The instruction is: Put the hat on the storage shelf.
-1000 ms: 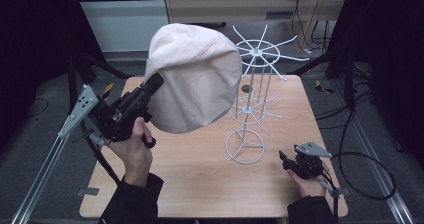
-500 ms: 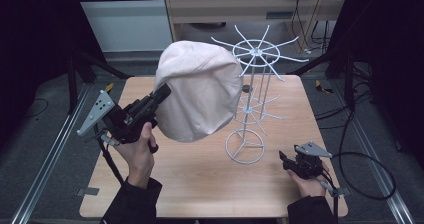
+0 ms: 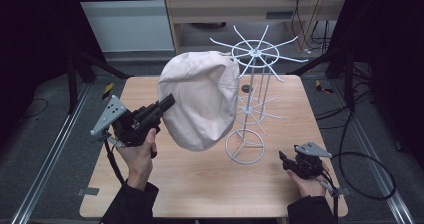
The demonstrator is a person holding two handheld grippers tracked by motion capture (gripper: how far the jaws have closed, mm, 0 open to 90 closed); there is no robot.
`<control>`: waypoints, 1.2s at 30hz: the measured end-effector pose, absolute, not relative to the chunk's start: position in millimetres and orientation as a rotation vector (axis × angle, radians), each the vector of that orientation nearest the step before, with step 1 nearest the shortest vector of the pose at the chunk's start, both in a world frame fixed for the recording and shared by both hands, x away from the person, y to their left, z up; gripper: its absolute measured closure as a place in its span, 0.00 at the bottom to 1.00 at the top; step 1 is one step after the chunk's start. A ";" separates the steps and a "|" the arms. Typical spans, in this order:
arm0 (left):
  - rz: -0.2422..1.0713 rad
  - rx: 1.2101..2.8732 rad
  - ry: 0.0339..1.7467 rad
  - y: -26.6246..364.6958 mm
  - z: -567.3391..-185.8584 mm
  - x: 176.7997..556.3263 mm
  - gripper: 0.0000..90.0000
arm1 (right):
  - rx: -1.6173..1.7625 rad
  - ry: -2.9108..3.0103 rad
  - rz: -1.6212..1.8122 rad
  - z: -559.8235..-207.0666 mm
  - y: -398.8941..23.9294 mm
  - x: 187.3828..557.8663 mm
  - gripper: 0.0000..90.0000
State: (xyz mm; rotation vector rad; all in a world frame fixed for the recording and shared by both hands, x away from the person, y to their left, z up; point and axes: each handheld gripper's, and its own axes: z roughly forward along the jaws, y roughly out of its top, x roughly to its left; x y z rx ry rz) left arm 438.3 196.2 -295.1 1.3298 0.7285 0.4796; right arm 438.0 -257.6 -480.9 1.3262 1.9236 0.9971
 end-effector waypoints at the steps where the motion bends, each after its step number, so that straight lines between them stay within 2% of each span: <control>1: 0.476 1.336 0.734 195.2 -297.0 439.4 0.98 | 1.325 1.924 0.997 -481.0 -257.6 438.1 0.43; 13: 0.467 1.417 0.742 184.0 -309.3 445.8 0.97 | 1.331 1.926 0.999 -481.4 -257.2 438.1 0.42; 25: 0.465 1.529 0.721 170.8 -322.2 446.5 0.91 | 1.332 1.926 0.998 -481.4 -257.2 438.2 0.42; 28: 0.474 1.551 0.715 173.6 -323.7 444.5 0.87 | 1.333 1.927 0.998 -481.4 -257.2 438.2 0.42; 36: 0.496 1.597 0.743 195.7 -336.4 434.1 0.66 | 1.332 1.926 0.995 -481.2 -257.3 437.9 0.42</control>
